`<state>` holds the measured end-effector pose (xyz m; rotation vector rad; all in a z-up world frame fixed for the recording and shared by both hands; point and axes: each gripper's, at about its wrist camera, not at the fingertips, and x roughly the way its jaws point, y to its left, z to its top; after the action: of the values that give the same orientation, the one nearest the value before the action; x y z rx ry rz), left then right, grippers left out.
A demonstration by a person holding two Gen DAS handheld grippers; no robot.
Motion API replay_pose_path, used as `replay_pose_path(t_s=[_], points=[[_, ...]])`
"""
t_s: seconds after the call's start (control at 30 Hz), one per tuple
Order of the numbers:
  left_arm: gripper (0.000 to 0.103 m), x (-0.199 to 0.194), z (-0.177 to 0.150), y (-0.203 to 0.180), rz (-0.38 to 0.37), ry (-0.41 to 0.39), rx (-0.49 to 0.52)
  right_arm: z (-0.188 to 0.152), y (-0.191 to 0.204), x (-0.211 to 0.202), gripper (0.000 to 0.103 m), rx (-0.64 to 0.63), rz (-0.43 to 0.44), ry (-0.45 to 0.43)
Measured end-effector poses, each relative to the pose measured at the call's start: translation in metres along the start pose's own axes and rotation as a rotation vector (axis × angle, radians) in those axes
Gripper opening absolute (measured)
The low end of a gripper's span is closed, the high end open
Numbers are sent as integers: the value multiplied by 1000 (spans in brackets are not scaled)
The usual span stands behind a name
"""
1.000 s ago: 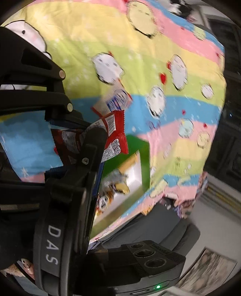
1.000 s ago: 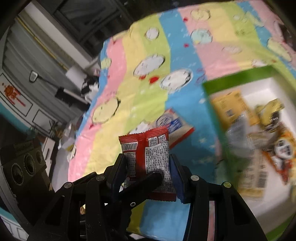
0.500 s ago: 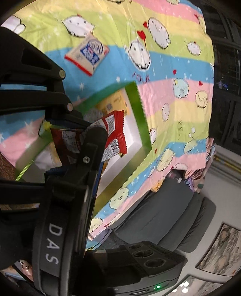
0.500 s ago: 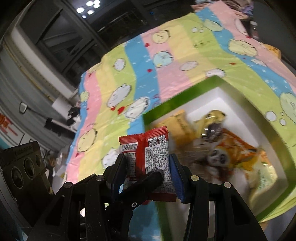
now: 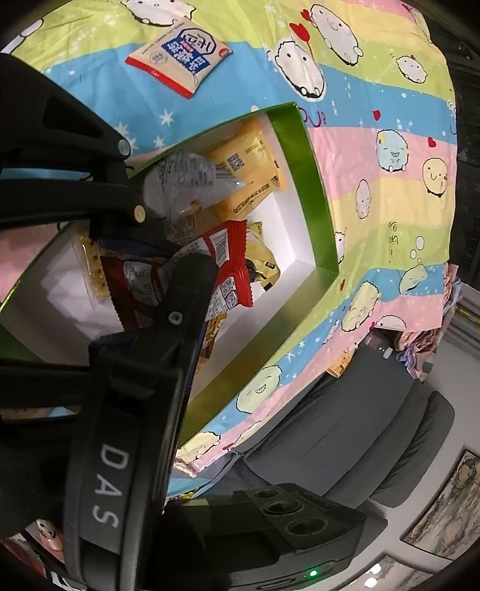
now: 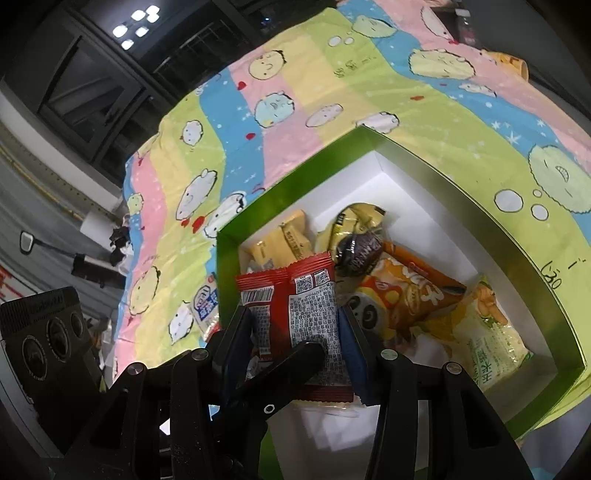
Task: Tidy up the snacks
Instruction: 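Carry the red pack with the right tool over the green box, then lower the red pack into the box and open the right tool, then move the right tool to the white-and-blue biscuit pack and grasp it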
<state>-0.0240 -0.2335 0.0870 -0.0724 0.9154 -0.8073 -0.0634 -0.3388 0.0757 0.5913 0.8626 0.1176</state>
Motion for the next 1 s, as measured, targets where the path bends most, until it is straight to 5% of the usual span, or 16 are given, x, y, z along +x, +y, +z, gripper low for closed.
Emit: replay_pose_path(t_s=[0.4, 0.6, 0.7, 0.77, 0.87, 1.0], points=[[38, 5, -5, 4, 22, 30, -53, 0, -5, 7, 50, 19, -45, 21], [59, -22, -7, 9, 60, -25, -47, 1, -2, -4, 52, 23, -57, -22], [65, -39, -8, 15, 59, -57, -49, 0, 6, -14, 63, 3, -57, -62], [79, -51, -8, 22, 97, -85, -60, 0, 15, -19, 65, -17, -41, -84], [83, -73, -10, 36, 215, -147, -57, -2, 30, -21, 66, -54, 7, -96], [84, -91, -12, 72, 245, -165, -142, -4, 55, -12, 67, -97, 68, -77]])
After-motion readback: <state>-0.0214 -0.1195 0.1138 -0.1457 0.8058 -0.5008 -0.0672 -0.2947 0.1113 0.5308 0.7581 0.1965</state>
